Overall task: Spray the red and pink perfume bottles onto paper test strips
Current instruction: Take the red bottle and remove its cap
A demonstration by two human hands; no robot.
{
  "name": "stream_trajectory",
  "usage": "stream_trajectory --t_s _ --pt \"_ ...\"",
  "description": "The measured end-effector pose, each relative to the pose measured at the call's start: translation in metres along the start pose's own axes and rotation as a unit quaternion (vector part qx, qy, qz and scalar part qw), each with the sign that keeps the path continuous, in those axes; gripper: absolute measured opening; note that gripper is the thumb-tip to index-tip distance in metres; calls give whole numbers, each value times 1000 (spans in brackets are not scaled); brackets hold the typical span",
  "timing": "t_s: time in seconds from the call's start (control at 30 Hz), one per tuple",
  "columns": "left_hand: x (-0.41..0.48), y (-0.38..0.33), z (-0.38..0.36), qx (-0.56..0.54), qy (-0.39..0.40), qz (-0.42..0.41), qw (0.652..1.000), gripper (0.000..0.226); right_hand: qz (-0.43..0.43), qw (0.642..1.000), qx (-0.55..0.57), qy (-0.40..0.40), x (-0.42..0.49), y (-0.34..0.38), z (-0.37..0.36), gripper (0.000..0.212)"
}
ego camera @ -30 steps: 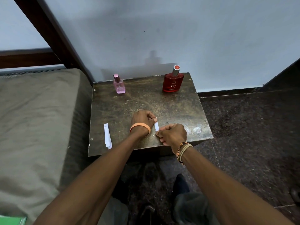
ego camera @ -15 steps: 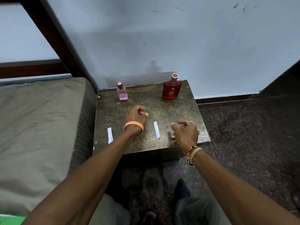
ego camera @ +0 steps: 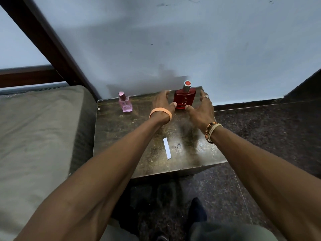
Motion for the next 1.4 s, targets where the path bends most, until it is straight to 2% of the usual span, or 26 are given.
stream_trajectory --t_s 0.13,0.27,0.47,0.63,0.9,1.07,1.23,1.4 --pt "13 -11 -11 -3 15 -14 1000 48 27 999 -20 28 33 -4 -9 78" --pt "17 -12 -18 -40 38 -9 998 39 58 997 -37 33 44 -4 -10 51" --pt "5 -16 -12 -43 53 -24 997 34 54 998 8 17 17 1 4 39" --pt "-35 -35 -6 -73 83 -47 993 37 38 999 18 0 -21 7 37 39" --pt "-112 -55 -16 -47 92 -61 993 35 -4 999 21 -26 -96 -5 85 34" --pt "-137 -48 -37 -44 112 -40 992 37 -45 999 -9 -22 -123 -26 92 38" --pt "-148 -39 -48 -21 103 -25 994 43 -60 997 -41 -20 -137 -38 90 32" --pt "-149 -30 -50 -10 108 -23 994 49 -71 997 -32 -15 -142 -42 80 32"
Point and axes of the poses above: each hand's wrist, its own x-axis towards the middle knuckle, its own z-axis out of the back of the hand, y = z × x, the point moved 6 cm from there along x, towards the middle knuckle, and after that the axes turned 10 degrees about z, right-handed, at the moved point
